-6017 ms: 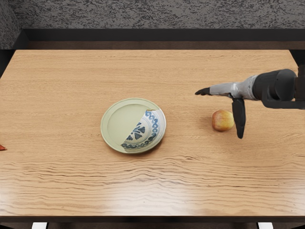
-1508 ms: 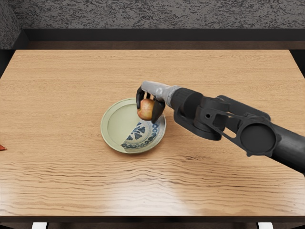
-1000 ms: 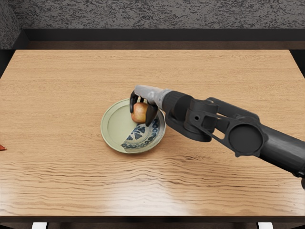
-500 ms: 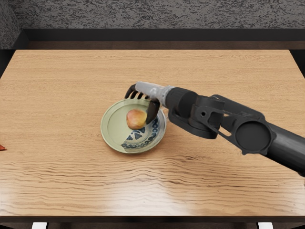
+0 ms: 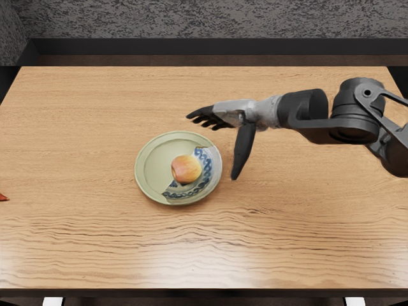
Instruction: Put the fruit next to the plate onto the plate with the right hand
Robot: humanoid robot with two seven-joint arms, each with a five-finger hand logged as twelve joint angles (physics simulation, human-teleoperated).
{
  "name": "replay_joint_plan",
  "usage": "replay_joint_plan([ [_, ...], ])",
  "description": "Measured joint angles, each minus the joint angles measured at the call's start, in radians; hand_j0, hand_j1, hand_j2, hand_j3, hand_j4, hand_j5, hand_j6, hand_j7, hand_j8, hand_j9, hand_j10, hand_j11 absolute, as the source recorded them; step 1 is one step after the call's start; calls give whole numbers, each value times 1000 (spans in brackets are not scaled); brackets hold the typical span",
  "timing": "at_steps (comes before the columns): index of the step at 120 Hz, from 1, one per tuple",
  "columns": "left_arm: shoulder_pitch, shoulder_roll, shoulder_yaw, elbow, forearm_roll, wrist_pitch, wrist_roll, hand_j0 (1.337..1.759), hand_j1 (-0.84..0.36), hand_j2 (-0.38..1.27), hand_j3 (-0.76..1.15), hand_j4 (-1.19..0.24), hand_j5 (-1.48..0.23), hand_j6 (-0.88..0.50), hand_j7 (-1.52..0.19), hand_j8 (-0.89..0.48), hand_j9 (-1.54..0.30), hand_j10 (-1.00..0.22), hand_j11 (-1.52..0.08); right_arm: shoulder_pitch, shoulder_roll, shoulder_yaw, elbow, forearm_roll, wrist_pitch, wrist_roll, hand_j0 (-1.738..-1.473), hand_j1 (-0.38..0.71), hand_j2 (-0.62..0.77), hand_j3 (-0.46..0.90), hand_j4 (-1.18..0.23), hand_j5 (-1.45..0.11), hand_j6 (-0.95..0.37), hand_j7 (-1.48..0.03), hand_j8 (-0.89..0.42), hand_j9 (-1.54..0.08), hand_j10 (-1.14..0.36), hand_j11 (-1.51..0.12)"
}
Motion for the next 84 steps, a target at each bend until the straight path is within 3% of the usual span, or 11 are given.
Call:
replay_joint_plan([
  [43,0,0,0,0,0,0,0,1658,349,0,0,0,0,0,0,0,0,0,0,-17,-326,30,-53,482,75,0,-1658,-340,-1,0,-9,-11,-9,-11,-9,-11,-9,-11],
  [84,0,0,0,-3,1,0,0,1658,349,0,0,0,0,0,0,0,0,0,0,-37,-406,23,-66,573,78,0,-1658,-348,0,0,-2,-2,-3,-2,-2,-2,-2,-2],
])
